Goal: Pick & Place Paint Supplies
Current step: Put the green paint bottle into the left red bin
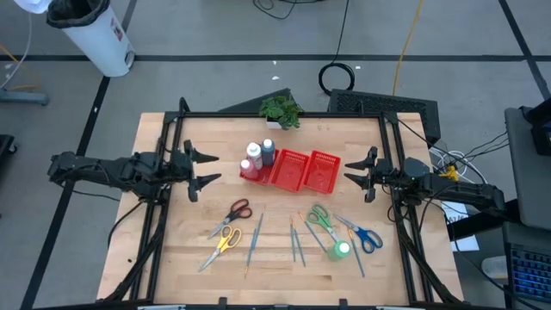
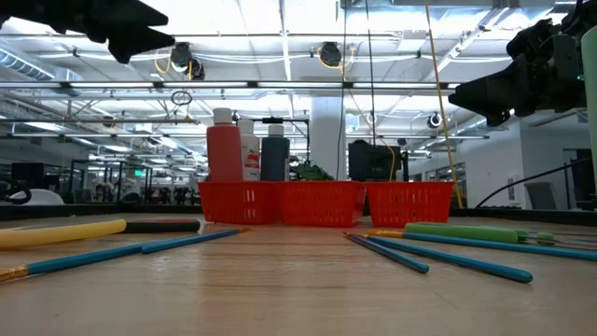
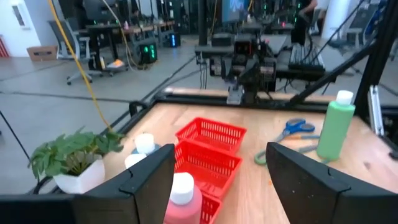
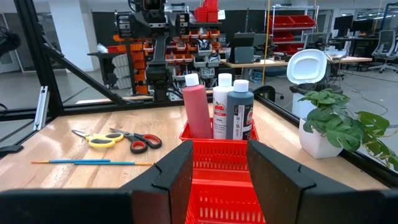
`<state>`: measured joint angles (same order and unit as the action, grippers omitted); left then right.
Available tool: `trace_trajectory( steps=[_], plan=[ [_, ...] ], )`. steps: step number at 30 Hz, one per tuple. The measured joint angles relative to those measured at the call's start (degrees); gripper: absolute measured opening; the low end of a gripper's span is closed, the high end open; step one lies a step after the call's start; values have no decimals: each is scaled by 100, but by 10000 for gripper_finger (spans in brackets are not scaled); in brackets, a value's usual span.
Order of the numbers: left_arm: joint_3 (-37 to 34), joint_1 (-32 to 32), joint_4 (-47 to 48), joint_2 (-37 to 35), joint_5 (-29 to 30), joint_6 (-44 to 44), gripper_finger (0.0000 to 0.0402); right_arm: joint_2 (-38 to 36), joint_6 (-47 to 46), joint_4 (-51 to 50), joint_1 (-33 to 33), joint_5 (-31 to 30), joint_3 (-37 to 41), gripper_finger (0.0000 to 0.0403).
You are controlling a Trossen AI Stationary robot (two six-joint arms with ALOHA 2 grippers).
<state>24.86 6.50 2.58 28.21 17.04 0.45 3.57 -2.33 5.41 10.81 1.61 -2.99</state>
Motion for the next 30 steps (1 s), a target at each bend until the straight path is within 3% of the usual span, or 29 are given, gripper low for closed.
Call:
trace_trajectory(
  steps=[13, 30],
  plan=[
    [-2, -4, -746, 914, -24, 328, 255, 0, -2, -1, -1, 0, -1, 142],
    [-2, -4, -746, 972, -22, 400, 255, -4, -1, 171, -1, -2, -1, 142]
  ],
)
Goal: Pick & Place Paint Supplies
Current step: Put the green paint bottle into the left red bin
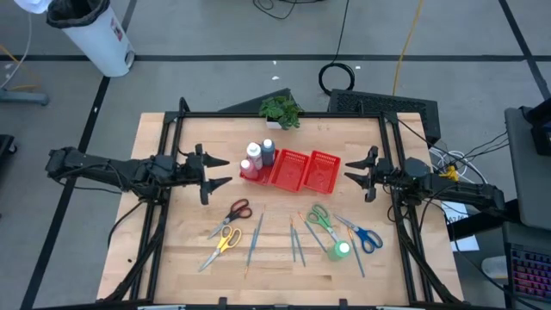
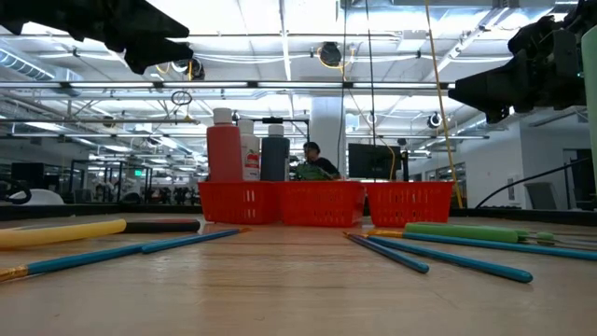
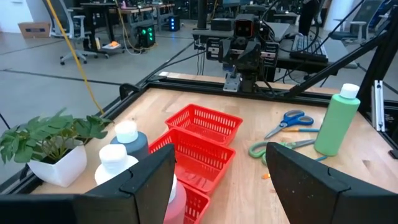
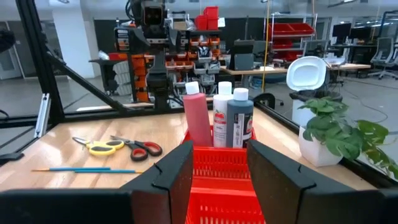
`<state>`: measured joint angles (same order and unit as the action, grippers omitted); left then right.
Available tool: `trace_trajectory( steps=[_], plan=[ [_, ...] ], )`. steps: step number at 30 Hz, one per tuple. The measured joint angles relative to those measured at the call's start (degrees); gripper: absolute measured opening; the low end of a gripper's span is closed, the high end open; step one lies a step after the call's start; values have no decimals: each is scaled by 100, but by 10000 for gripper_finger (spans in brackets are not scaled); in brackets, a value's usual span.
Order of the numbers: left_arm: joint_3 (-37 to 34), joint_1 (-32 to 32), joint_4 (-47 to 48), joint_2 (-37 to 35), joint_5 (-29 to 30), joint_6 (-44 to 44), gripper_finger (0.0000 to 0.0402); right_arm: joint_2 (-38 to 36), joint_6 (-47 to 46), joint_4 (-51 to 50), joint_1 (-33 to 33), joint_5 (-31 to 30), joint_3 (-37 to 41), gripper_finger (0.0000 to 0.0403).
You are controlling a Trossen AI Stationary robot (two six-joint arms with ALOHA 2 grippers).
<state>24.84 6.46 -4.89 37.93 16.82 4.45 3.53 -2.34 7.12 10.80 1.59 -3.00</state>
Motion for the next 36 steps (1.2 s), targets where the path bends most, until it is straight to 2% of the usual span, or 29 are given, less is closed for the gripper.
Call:
trace_trajectory(
  steps=[9, 12, 19, 26, 28, 31, 36],
  plan=[
    [0, 0, -4, 0, 2, -9, 255, 2, 1, 15, -1, -1, -1, 142],
    [0, 0, -13, 0, 2, 24, 255, 3, -95, 342, -1, 2, -1, 142],
    [0, 0, -13, 0, 2, 39, 255, 4, -1149, 1328, -1, 10, 1, 141],
    [0, 0, -16, 0, 14, 54, 255, -1, -873, 2005, 1, -17, 1, 141],
    [0, 0, -39, 0, 25, 52, 255, 18, -735, 2145, -4, 298, -1, 143],
    [0, 0, -166, 0, 38, -47, 255, 123, -720, 2260, -132, 1351, -126, 166],
    [0, 2, -267, 0, 177, -157, 255, 606, -1090, 2200, -760, 2431, -413, 259]
  ],
)
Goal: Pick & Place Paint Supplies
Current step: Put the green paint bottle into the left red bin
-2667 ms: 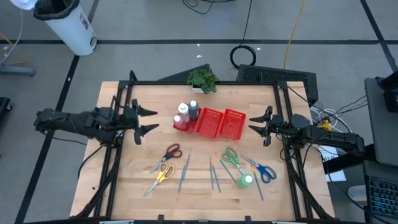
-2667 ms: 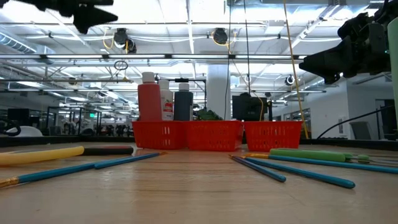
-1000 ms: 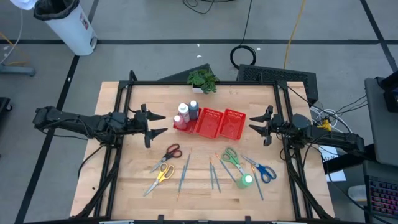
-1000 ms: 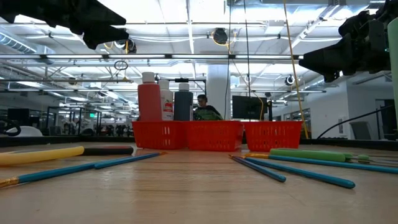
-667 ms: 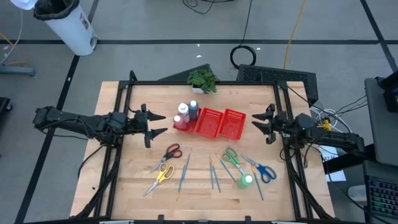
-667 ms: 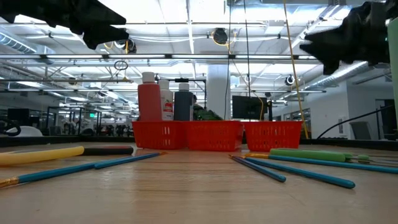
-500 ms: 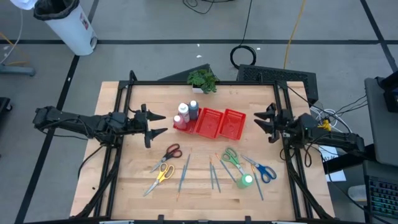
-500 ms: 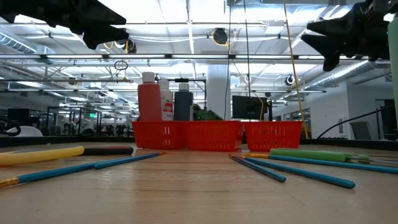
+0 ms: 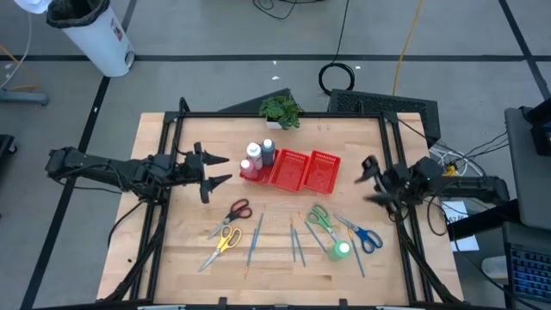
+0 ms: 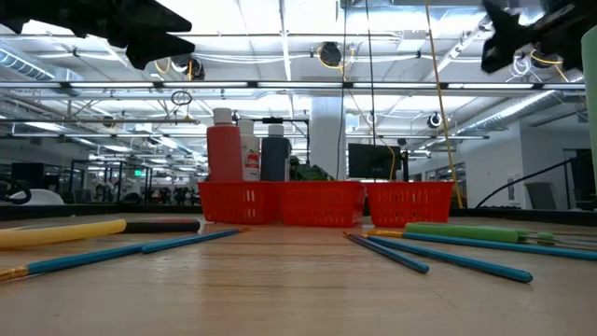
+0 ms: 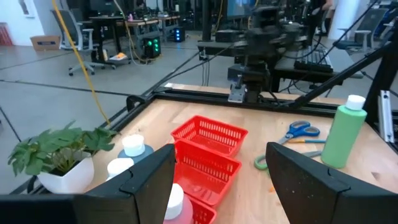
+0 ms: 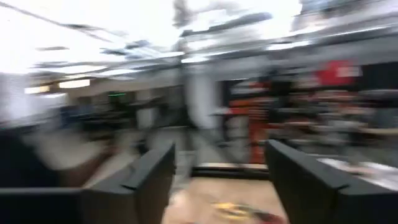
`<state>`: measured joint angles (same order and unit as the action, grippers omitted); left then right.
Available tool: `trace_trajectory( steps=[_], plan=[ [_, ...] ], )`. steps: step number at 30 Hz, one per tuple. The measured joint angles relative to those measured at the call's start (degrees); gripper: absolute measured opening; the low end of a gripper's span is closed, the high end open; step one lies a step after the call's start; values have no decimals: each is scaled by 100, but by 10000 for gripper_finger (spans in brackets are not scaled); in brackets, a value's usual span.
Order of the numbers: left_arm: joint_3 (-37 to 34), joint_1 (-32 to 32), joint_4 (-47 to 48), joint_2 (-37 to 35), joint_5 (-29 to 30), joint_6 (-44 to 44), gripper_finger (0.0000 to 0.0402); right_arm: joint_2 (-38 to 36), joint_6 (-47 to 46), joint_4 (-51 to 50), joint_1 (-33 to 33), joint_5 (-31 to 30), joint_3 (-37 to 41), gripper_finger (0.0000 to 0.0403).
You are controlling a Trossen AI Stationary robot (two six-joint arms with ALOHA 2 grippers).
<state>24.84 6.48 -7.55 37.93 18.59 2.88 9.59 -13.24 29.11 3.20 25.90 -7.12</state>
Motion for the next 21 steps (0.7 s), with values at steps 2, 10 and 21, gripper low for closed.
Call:
trace_trajectory(
  steps=[2, 10, 21],
  plan=[
    [0, -2, 0, 0, 1, -5, 255, 219, 124, 11, -369, 524, -28, 295],
    [0, -2, 2, 0, 0, 39, 255, 722, 665, -1028, -1564, 18, -34, 320],
    [0, -2, 2, 0, 0, 81, 255, 1633, 519, -962, -2918, -1833, 410, 302]
  ],
)
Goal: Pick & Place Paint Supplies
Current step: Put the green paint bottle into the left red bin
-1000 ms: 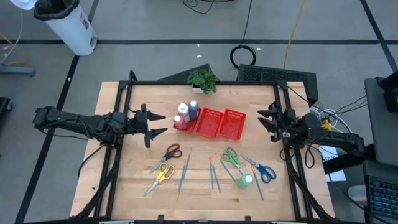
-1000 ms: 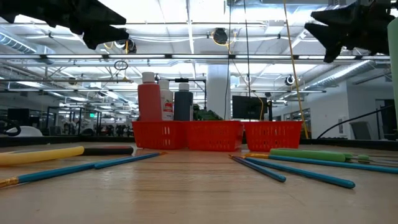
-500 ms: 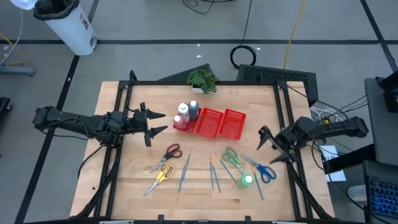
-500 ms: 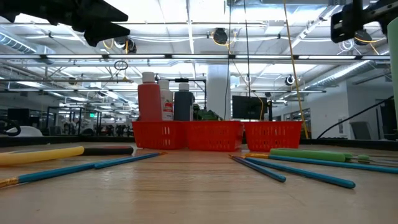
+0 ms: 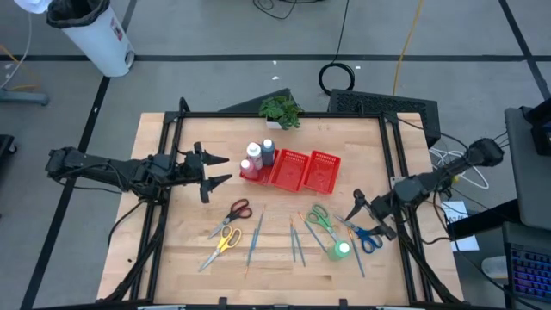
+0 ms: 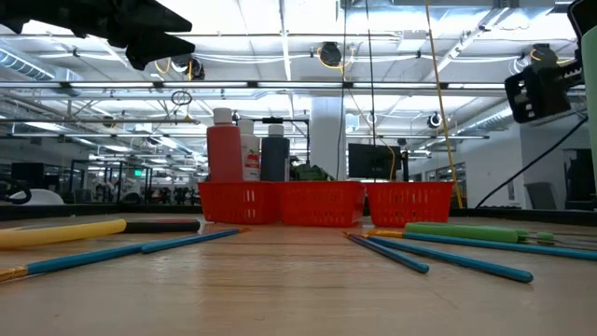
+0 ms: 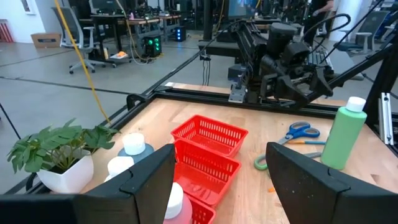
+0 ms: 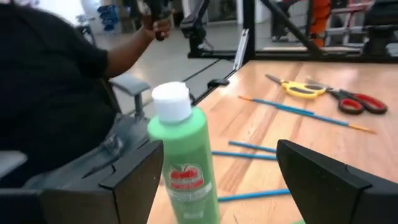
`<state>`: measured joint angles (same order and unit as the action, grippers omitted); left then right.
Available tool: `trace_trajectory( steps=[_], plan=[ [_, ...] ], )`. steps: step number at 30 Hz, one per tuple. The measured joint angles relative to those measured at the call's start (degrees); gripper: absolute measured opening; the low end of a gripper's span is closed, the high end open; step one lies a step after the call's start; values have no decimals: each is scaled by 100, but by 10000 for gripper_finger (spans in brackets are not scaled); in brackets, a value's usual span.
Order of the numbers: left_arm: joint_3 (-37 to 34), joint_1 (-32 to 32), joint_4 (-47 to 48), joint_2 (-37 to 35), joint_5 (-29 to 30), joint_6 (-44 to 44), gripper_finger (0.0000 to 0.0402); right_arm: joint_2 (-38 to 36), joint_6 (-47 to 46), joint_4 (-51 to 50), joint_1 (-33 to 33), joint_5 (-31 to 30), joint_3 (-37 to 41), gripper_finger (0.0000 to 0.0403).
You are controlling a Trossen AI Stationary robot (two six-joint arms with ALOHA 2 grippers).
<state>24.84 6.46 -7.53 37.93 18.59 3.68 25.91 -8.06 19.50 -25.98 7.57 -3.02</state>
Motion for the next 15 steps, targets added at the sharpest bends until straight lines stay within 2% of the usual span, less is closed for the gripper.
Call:
trace_trajectory(
  steps=[7, 15],
  plan=[
    [0, 1, 0, 0, 0, 0, 255, 775, -403, 39, -987, -1525, 12, 302],
    [0, 0, 0, 0, 0, -4, 255, 2292, -644, 1427, -2107, -2737, -58, 302]
  ],
)
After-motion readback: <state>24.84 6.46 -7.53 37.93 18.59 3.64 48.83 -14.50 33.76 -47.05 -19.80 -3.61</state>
